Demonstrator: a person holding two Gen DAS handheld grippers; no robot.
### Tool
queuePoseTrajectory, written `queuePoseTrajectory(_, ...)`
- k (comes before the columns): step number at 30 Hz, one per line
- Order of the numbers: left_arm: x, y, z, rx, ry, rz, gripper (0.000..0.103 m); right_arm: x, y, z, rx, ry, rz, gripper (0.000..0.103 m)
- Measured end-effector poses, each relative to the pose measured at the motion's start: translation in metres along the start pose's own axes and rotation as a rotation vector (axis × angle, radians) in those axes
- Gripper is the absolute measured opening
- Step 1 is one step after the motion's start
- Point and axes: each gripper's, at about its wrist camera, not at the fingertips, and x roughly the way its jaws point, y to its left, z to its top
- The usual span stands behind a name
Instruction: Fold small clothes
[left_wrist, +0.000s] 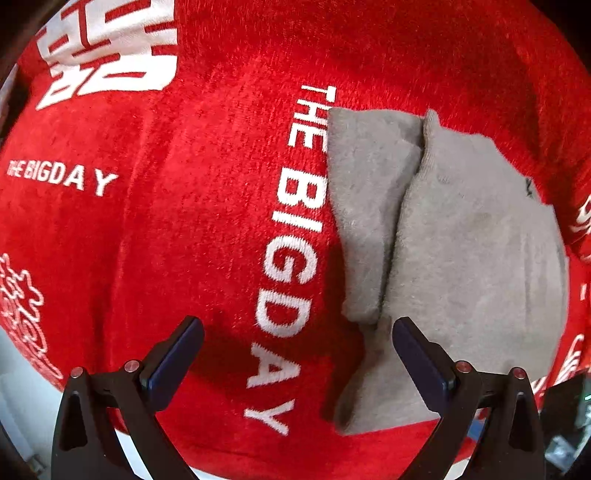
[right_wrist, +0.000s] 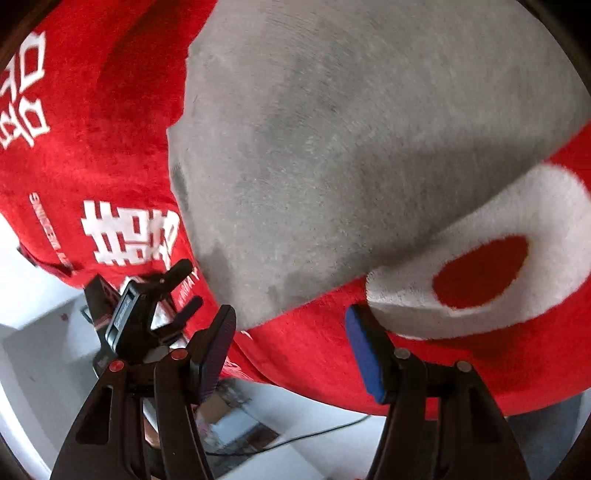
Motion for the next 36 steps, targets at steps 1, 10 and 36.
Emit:
queuePoseTrajectory(1,0.001,0.002,0.003,-0.011,0.006,-0.027,0.102,0.003,-0.001,0.0,0.016,-0.012,0.023,0.066)
queuePoseTrajectory(10,0.021,0.018,0.021,-0.089,0.076,-0.247,0.102,0.032,0.013,0.014,0.099,-0.046,0.154,0.067)
queuePoseTrajectory(36,0.037,-0.106,0.054,0.077,0.118,-0.364,0.077,-0.016,0.047,0.023,-0.246,0.169,-0.082,0.013)
